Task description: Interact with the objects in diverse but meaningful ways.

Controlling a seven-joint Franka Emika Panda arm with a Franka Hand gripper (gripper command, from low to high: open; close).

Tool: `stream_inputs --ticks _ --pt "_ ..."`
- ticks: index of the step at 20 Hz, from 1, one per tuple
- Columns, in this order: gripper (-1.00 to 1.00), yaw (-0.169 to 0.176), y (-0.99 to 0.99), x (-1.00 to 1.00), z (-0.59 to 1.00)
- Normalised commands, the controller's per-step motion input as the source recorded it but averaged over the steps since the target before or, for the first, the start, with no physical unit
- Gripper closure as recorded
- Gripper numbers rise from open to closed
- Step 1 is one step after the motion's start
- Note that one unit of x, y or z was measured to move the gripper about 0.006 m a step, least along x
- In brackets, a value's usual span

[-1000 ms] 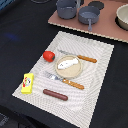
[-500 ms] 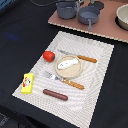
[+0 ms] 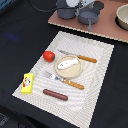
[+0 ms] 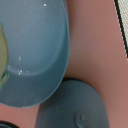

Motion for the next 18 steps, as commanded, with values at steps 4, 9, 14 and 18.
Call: stream_inputs --ticks 4,9,14,18 --pt "-1.00 0.000 0.00 0.00 -0.20" --pt "-1.00 0.003 0.00 0.00 -0.26" --pt "-1.00 0.009 0.06 0.00 -0.26" --pt "-1.00 0.024 0.15 -0.02 -0.21"
